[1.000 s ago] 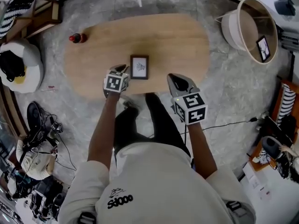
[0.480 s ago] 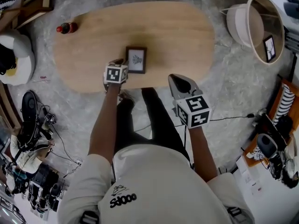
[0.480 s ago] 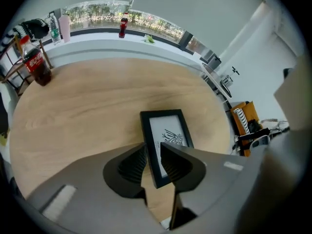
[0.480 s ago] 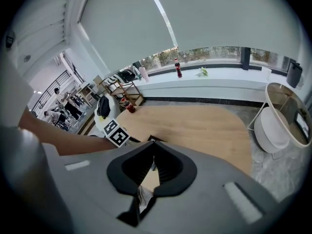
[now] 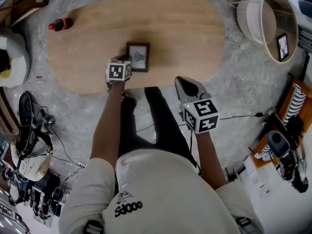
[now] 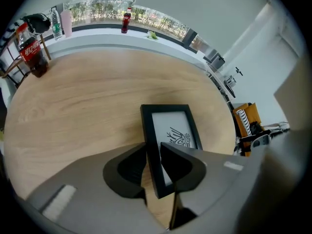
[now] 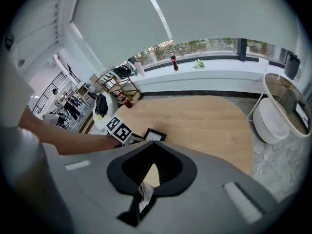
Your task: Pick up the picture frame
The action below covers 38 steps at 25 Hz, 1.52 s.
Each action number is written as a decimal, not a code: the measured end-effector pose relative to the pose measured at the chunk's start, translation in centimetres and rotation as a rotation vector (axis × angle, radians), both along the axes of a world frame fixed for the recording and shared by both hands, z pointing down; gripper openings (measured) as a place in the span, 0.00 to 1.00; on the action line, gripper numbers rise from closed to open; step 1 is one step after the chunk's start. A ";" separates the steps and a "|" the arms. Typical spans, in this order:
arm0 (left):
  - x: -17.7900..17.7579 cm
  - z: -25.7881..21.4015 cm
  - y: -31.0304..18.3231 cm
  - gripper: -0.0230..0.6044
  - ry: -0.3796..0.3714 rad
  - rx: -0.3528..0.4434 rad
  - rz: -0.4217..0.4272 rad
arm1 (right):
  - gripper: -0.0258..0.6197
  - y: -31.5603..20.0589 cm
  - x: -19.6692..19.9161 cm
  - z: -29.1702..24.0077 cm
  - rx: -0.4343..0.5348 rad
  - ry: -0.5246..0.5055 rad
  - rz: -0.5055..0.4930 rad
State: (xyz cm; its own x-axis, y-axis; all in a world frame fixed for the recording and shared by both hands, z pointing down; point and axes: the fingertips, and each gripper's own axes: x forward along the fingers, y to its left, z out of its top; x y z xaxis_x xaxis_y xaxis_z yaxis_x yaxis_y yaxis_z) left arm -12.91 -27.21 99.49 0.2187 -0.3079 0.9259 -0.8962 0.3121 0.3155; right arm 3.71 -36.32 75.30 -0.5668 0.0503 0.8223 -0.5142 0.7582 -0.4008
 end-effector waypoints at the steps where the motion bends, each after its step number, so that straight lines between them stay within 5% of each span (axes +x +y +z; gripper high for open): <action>1: 0.0 0.0 0.0 0.20 -0.001 0.001 -0.005 | 0.05 0.0 -0.1 0.1 -0.004 0.000 0.001; 14: 0.3 0.0 0.1 0.18 0.014 0.013 -0.001 | 0.05 1.3 -0.6 -1.7 0.000 -0.006 0.019; 20: 0.4 -0.9 0.7 0.16 0.066 -0.004 -0.107 | 0.05 2.1 -0.3 -5.0 0.024 -0.031 0.031; 30: -0.2 -5.9 2.7 0.16 -0.019 0.030 -0.026 | 0.05 4.2 0.3 -8.9 0.072 -0.058 0.086; 38: -4.2 -14.1 5.5 0.16 -0.096 0.163 -0.033 | 0.05 7.1 -0.1 -13.9 0.167 -0.117 0.139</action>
State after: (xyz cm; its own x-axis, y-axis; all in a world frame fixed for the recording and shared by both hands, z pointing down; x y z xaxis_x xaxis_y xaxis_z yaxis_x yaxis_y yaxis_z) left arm -17.08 -21.69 85.42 0.1190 -0.4610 0.8794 -0.9148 0.2935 0.2776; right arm 3.60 -29.18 61.38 -0.6504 -0.1658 0.7413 -0.5759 0.7439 -0.3390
